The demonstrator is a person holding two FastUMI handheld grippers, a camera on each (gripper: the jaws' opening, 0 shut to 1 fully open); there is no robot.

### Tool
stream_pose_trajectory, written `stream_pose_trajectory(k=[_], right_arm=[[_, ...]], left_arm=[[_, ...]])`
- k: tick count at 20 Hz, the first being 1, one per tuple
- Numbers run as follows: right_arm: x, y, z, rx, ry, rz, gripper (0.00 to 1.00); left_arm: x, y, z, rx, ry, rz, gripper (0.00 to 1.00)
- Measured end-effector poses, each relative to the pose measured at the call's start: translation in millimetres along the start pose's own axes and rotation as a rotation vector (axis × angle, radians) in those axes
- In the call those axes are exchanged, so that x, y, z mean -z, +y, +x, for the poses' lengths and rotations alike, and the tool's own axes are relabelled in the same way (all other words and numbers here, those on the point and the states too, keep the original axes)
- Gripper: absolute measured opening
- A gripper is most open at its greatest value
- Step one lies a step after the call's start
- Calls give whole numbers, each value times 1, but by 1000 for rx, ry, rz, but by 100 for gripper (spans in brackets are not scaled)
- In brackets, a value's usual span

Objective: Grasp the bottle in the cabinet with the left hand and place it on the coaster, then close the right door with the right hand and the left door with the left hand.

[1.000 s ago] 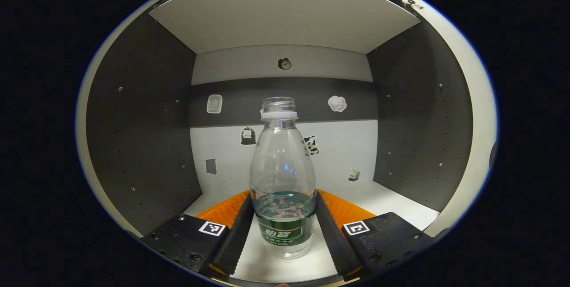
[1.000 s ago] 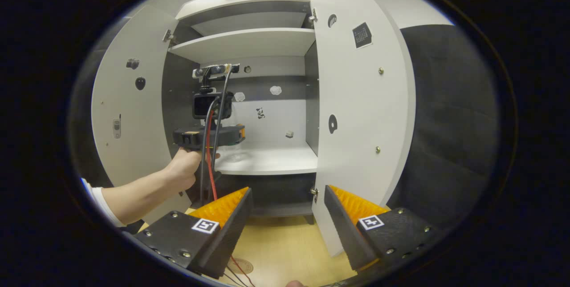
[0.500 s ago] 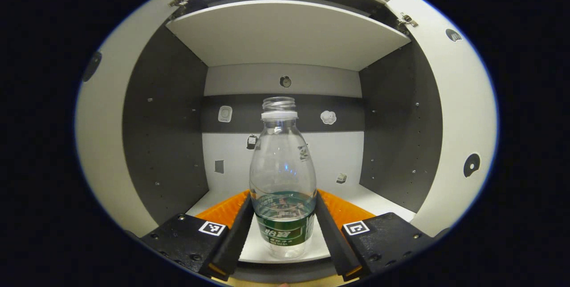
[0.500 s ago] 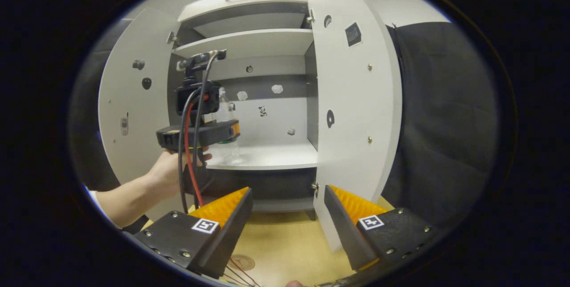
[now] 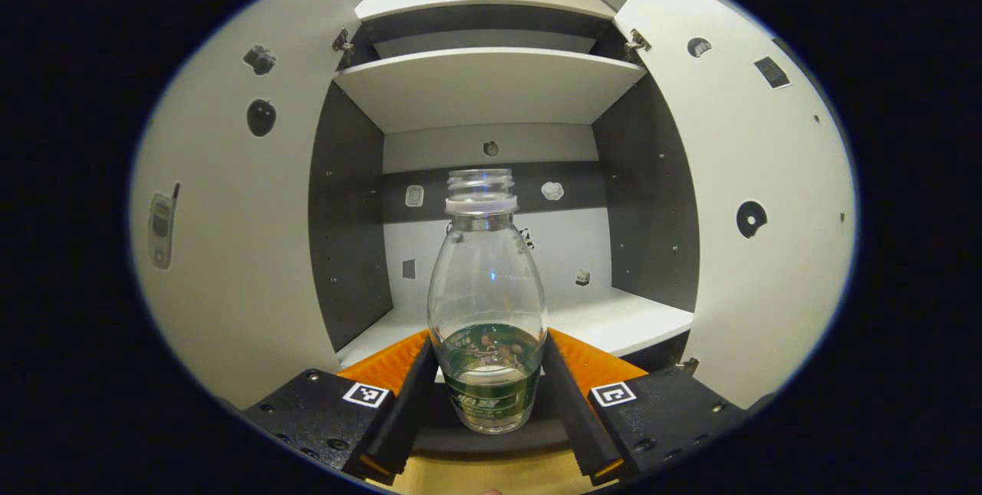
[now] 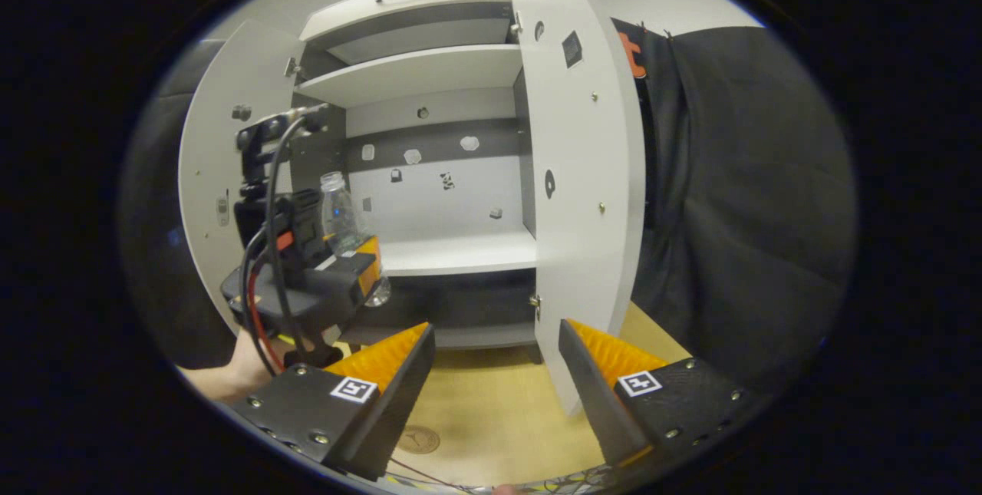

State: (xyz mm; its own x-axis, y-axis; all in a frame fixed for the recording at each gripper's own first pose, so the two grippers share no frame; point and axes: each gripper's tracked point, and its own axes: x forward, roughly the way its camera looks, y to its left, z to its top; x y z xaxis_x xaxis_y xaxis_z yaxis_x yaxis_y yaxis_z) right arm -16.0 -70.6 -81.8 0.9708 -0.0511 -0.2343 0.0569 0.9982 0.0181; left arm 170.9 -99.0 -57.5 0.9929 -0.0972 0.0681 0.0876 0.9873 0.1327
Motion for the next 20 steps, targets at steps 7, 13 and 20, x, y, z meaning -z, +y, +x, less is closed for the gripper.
stream_pose_trajectory(k=[7, 13, 20], right_arm=[[21, -10, -16, 2, 35, 8, 98], [45, -20, -26, 13, 80, 14, 98], [72, -34, -35, 20, 135, 13, 99]], left_arm=[[40, -5, -51, 6, 66, -30, 80], [91, -15, -83, 9, 138, -38, 81], [177, -41, -123, 36, 245, -34, 81]])
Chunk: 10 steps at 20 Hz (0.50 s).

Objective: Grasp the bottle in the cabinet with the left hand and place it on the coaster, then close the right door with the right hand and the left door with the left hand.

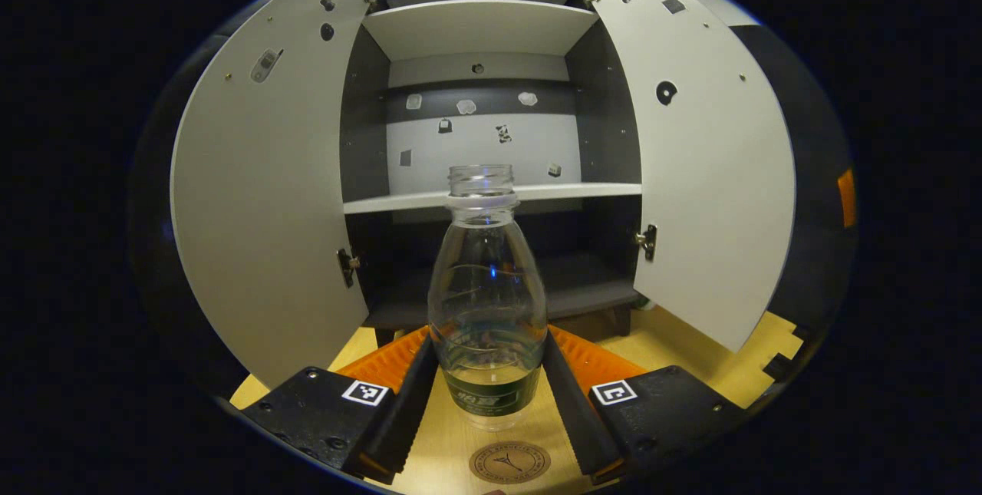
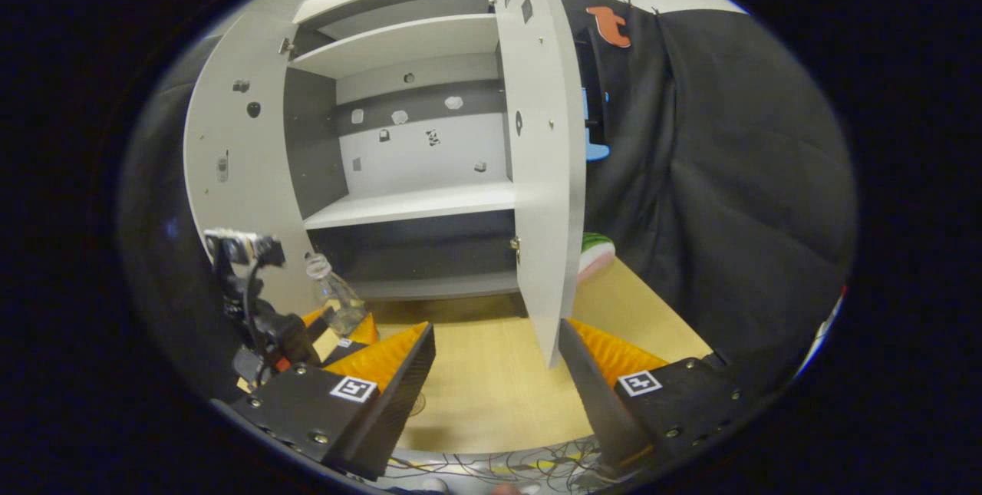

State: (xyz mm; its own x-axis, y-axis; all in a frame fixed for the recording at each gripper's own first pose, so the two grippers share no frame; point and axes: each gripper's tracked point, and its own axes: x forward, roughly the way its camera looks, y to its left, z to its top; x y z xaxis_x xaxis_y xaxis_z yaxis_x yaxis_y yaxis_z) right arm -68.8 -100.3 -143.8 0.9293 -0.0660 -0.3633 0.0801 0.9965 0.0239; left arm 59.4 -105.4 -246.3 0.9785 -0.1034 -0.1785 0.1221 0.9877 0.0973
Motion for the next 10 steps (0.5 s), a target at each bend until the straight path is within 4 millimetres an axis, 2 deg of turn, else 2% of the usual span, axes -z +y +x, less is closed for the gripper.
stream_pose_trajectory(k=[6, 10], right_arm=[[27, -8, 0, 3, 59, -26, 100], [40, -7, 3, -5, 92, -31, 94]], left_arm=[[61, -8, -8, 3, 73, -9, 82], [92, -8, -10, -12, 128, -15, 82]])
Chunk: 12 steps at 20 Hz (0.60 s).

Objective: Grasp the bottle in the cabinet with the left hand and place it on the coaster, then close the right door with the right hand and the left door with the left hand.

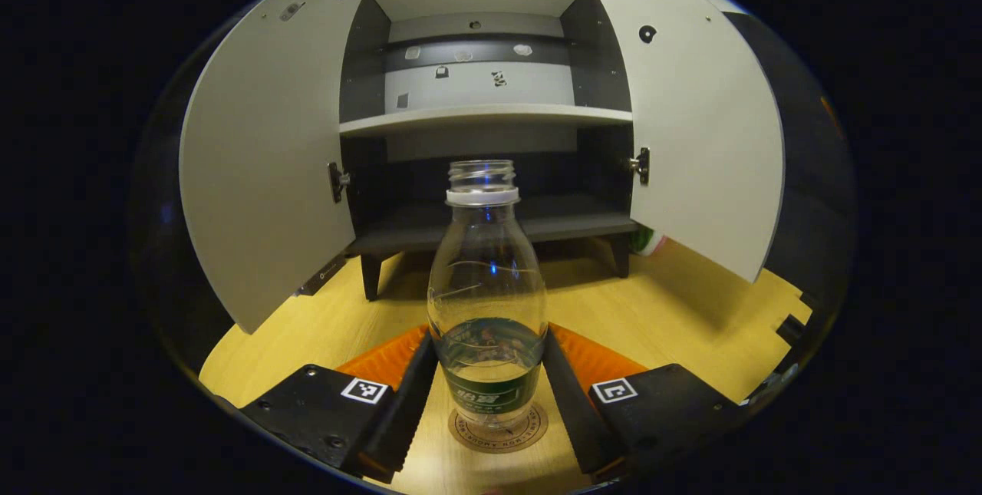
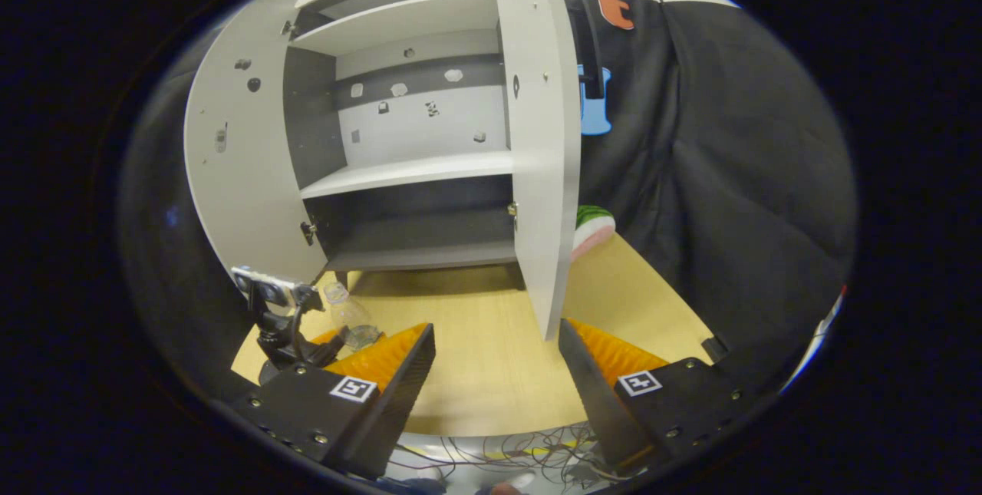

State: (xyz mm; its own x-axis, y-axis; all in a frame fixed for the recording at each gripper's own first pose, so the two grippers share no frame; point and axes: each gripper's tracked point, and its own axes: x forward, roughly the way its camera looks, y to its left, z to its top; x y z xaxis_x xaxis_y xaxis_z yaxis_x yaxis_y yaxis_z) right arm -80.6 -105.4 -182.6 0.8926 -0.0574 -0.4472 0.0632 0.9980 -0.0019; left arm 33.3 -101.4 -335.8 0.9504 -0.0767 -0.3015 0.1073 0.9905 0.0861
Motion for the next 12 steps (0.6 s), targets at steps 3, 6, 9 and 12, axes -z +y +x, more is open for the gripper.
stream_pose_trajectory(k=[3, 6, 9, 12], right_arm=[[2, 3, 1, -9, 7, 1, 94], [-2, 2, 1, -6, -1, -4, 99], [-1, 0, 2, -4, 3, 6, 99], [-1, 2, 3, -9, 4, 16, 99]], left_arm=[[8, -2, 4, 0, 7, 14, 82], [9, -1, 6, 0, 1, 15, 82], [10, -1, 3, -9, 18, 8, 82], [14, 0, -7, -19, 39, 1, 82]])
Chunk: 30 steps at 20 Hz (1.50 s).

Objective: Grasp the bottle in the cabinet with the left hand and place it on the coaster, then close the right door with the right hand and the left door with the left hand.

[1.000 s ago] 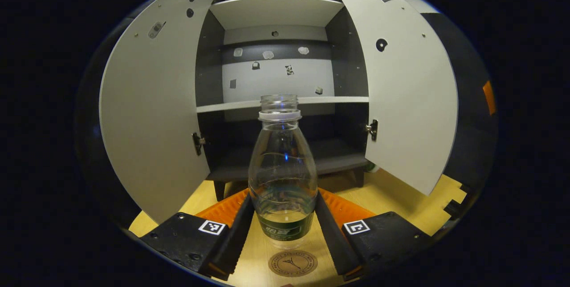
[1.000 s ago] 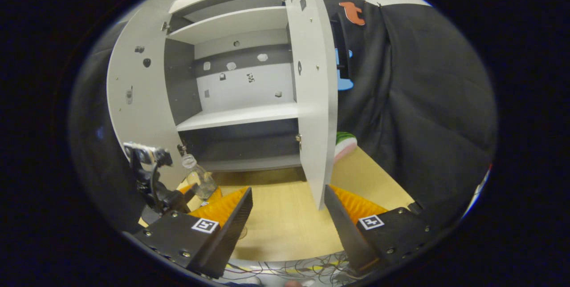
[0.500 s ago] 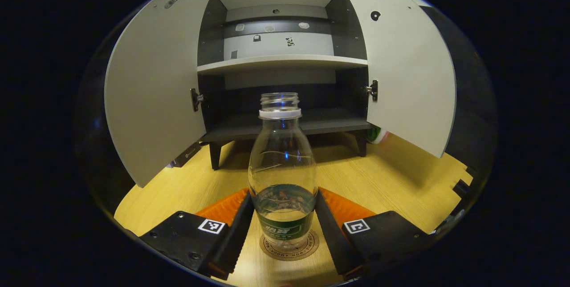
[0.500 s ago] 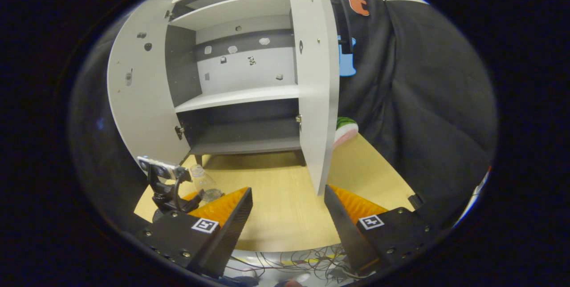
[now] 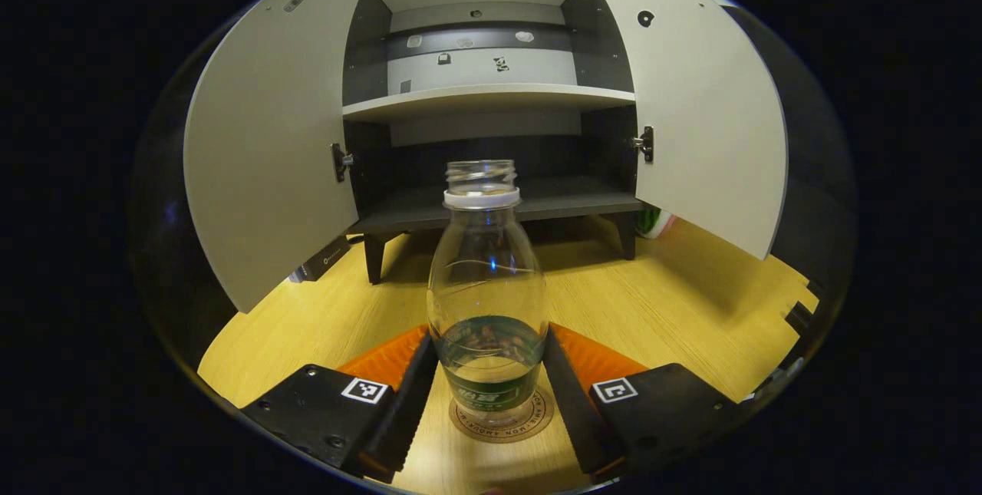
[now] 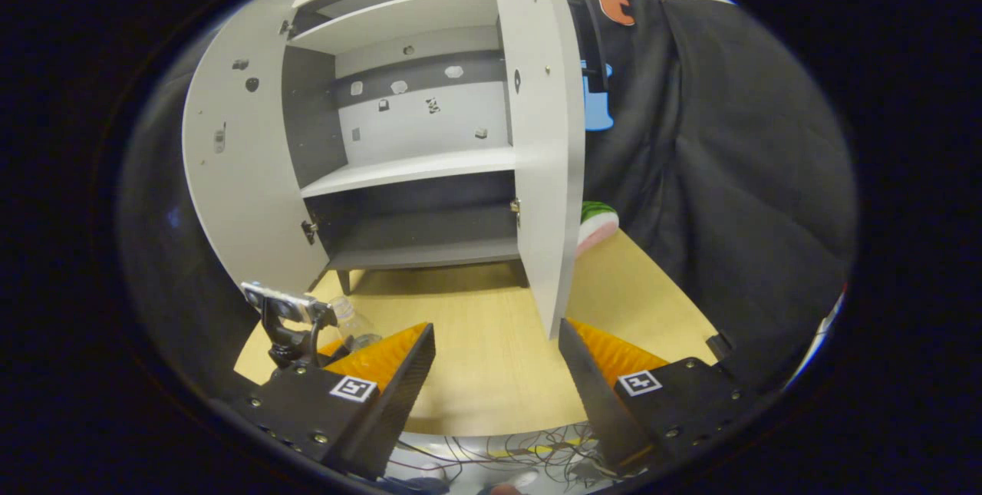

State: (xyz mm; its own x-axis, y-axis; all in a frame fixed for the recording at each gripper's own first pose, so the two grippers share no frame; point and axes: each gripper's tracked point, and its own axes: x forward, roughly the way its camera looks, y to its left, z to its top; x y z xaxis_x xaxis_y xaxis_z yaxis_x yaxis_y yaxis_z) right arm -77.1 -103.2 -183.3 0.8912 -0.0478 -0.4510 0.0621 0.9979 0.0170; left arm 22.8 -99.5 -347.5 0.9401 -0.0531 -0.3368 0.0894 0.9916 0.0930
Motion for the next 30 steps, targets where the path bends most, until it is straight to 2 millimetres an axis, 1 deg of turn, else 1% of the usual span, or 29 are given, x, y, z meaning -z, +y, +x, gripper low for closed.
stream_pose_trajectory(k=[3, 4, 5, 7, 8, 9, 10, 11, 13, 14, 15, 16, 19, 22, 25, 26, 27, 28, 30], right_arm=[[1, 2, -1, -6, -1, 1, 99], [1, 2, -1, -7, 0, -1, 94], [2, 1, 0, -6, 2, -3, 99], [4, 0, -1, -6, 6, 4, 99], [5, -1, -1, -7, 9, 12, 94], [6, 0, -1, -9, 12, 17, 99], [6, 0, -1, -9, 12, 17, 94], [7, 0, -2, -9, 10, 14, 99], [6, 0, -4, -12, 6, 8, 99], [3, 1, -5, -15, 1, 7, 94], [2, 1, -5, -17, -5, 7, 94], [0, 2, -5, -22, -8, 9, 99], [-8, 4, -8, -35, -27, 19, 99], [-24, 3, -11, -45, -61, 31, 99], [-43, -4, -15, -42, -103, 33, 99], [-53, -8, -16, -39, -121, 35, 99], [-64, -12, -18, -39, -143, 39, 94], [-75, -16, -21, -36, -166, 40, 99], [-100, -30, -22, -26, -214, 32, 99]], left_arm=[[1, -2, -4, 5, -10, 15, 82], [2, -3, -5, 6, -9, 22, 82], [3, -1, -4, 1, -7, 23, 83], [6, 1, -6, -9, 10, 6, 84], [5, 0, -8, -3, 11, 0, 84], [6, -1, -8, -5, 17, -1, 86], [5, -1, -9, -2, 18, -2, 87], [1, -2, -12, 1, 8, -3, 88], [-6, -2, -15, 6, -5, 1, 91], [-10, -1, -17, 6, -12, 3, 91], [-15, -1, -20, 6, -22, 5, 91], [-20, 0, -23, 4, -32, 6, 92], [-36, 3, -32, -4, -50, 2, 92], [-51, 11, -42, -32, -59, -2, 91], [-79, 14, -54, -38, -86, -27, 91], [-91, 15, -58, -38, -107, -25, 91], [-105, 19, -62, -45, -128, -23, 91], [-117, 22, -66, -49, -144, -27, 91], [-139, 25, -74, -51, -164, -39, 91]])
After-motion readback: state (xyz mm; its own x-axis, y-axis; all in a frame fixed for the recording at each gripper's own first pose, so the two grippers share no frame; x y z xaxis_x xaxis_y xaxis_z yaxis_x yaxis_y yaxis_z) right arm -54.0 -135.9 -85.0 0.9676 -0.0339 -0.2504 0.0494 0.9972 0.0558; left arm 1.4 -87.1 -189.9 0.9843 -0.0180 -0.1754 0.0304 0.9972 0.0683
